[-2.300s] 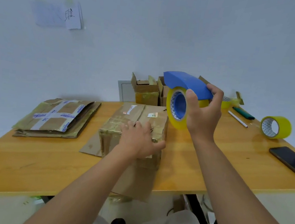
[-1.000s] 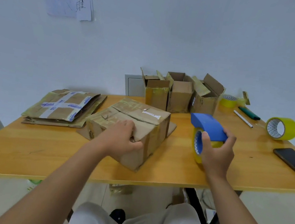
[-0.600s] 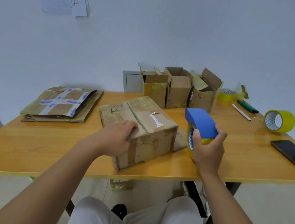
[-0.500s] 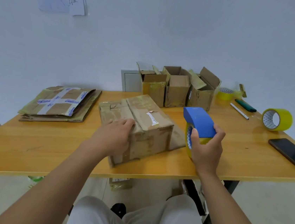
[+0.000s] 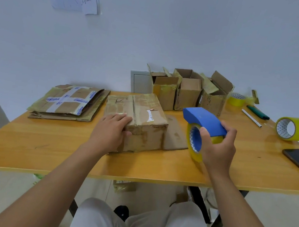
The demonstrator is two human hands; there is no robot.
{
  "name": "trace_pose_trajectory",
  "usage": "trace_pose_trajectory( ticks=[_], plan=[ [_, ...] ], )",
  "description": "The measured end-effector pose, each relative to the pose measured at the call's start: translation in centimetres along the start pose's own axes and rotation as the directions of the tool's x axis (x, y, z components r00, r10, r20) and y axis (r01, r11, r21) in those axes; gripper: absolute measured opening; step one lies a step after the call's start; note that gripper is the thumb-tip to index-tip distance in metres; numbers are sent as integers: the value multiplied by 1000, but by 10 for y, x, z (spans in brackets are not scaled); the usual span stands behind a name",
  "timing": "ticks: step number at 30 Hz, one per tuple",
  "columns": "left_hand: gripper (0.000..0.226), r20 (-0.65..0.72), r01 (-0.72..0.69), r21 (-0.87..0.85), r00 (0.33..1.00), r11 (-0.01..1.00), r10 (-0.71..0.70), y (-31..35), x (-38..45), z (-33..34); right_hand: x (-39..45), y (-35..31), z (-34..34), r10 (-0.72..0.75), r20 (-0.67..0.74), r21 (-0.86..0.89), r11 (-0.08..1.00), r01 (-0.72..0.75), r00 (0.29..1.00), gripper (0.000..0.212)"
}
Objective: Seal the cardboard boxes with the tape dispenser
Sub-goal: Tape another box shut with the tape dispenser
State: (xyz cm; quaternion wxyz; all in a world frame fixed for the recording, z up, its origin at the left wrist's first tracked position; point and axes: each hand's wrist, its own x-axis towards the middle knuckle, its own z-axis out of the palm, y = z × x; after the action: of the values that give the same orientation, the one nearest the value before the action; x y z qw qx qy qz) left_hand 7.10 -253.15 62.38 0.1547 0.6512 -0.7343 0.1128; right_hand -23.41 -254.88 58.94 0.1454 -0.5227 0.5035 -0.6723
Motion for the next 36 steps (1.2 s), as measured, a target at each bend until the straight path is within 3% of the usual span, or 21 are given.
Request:
trace_pose_trajectory(
  ticks=[6, 11, 13, 17, 24, 27, 30, 32, 34, 36],
  plan=[
    [51, 68, -18, -16, 998, 1000, 19, -28, -20, -20, 4, -62, 14, -104, 99, 228, 970, 79, 990, 50],
    [56, 94, -35, -79, 995, 996, 42, -48, -32, -23, -1, -112, 56, -168, 285, 340, 938, 65, 944, 41],
    [61, 92, -33, -104, 995, 994, 43, -49, -34, -21, -7, -121, 78, -185, 352, 342, 938, 58, 917, 41],
    [63, -39, -8, -132, 999, 991, 3, -44, -36, -16, -16, -129, 113, -185, 395, 327, 944, 51, 900, 49],
    [57, -133, -73, -104, 989, 992, 59, -45, -40, -7, -3, -121, 110, -99, 491, 263, 964, -39, 866, 49],
    [58, -118, -42, -88, 993, 995, 32, -40, -41, -8, -1, -121, 109, -66, 549, 229, 971, -74, 833, 51],
    [60, -4, 53, -199, 999, 979, -54, -41, -36, -16, -6, -121, 113, -38, 507, 261, 959, -111, 861, 48],
    [48, 116, 184, -471, 982, 863, -147, -45, -30, -29, -8, -119, 116, -27, 445, 303, 945, -122, 895, 42],
    [36, 204, 312, -771, 947, 555, -249, -47, -25, -43, -6, -117, 116, -20, 408, 360, 922, -141, 913, 39],
    [37, 272, 380, -875, 898, 299, -345, -49, -19, -54, -2, -116, 115, -48, 409, 409, 902, -136, 911, 40]
  ],
)
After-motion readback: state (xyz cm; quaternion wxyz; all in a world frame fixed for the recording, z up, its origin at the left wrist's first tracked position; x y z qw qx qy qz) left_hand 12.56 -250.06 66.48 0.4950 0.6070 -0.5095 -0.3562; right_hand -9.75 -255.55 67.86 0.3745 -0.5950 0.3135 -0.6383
